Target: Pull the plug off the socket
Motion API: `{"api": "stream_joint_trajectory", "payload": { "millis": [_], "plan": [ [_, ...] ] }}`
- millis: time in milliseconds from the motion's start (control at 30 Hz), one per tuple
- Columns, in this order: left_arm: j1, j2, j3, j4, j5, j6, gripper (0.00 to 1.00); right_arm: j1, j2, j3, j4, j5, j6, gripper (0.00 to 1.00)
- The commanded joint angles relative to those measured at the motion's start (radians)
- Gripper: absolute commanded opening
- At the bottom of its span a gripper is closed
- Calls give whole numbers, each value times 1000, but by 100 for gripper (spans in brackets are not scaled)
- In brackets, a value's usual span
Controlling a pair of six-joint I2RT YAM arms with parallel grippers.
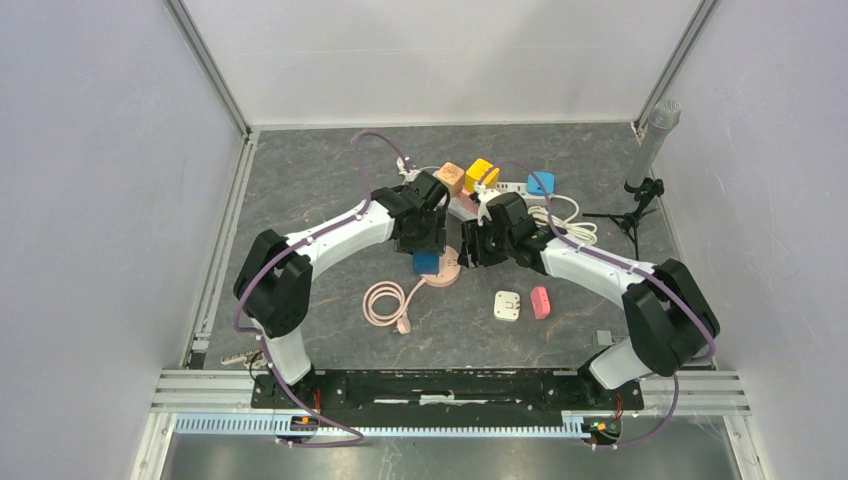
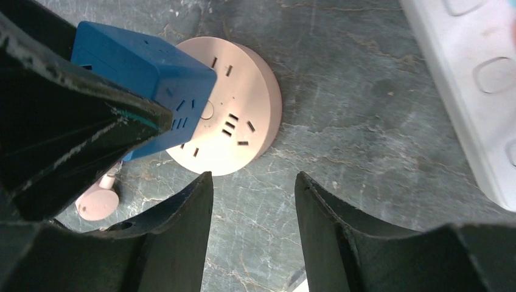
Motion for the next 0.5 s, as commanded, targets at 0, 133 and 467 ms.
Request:
{"api": "stream_joint_trajectory", "payload": {
  "millis": [0, 133, 467],
  "plan": [
    [9, -57, 11, -39, 64, 227, 62, 32, 58, 59, 18, -54, -47, 58],
    [9, -62, -10, -24, 80, 221, 70, 42, 101, 68, 3, -53, -35, 58],
    [9, -65, -78, 39, 27, 64, 92, 41, 105, 36, 44, 20, 32, 56]
  ]
}}
